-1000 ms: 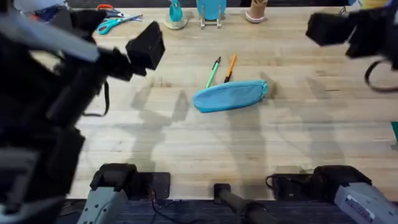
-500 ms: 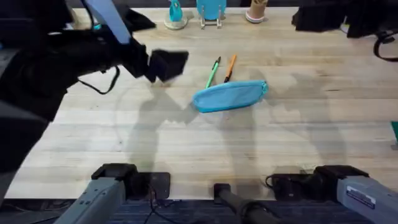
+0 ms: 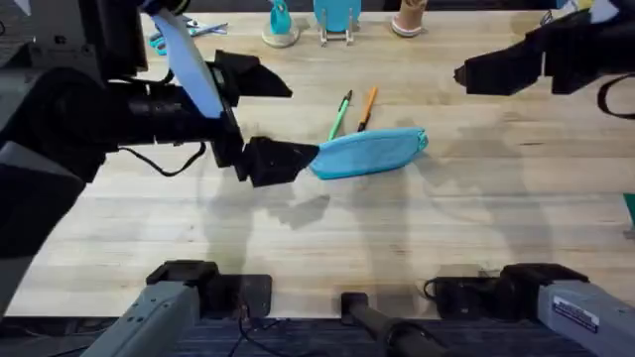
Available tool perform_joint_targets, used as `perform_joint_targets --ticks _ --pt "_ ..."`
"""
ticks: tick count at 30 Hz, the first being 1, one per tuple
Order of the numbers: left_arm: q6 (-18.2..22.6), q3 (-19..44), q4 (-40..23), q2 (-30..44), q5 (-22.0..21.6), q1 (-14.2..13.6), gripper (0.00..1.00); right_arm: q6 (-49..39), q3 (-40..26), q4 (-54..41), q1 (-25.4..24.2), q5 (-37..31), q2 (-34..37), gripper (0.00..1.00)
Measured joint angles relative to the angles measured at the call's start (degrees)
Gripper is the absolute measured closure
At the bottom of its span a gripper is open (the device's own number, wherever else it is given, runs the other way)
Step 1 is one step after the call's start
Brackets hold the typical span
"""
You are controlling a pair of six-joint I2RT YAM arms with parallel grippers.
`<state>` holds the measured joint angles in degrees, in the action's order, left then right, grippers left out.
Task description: Unzip the bag, pick up the pens from the table one at a time and place them inside, then zip the bag closed.
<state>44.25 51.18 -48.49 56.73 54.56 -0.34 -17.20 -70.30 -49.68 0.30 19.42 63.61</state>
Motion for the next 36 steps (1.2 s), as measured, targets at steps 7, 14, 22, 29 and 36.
perform_joint_targets --ticks 7,14,22,29,36 --pt "1.53 0.07 4.24 0.0 0.14 0.0 0.007 -0.67 -0.04 1.52 0.0 -0.02 0.0 0.005" --pt "2.1 0.11 4.57 0.0 0.12 0.0 0.008 -0.87 -0.04 1.56 0.0 -0.02 -0.01 0.005" --pt "2.53 0.11 4.16 0.0 -0.3 0.0 0.006 -0.88 -0.04 1.67 0.0 -0.02 -0.02 0.005" --pt "10.26 0.11 -1.71 2.8 -4.72 -0.05 0.006 -0.89 -0.04 2.29 0.0 -0.02 -0.01 0.005" --pt "16.22 0.11 -1.24 14.17 -4.04 -0.13 0.006 -0.89 -0.04 2.46 0.0 -0.02 -0.01 0.005"
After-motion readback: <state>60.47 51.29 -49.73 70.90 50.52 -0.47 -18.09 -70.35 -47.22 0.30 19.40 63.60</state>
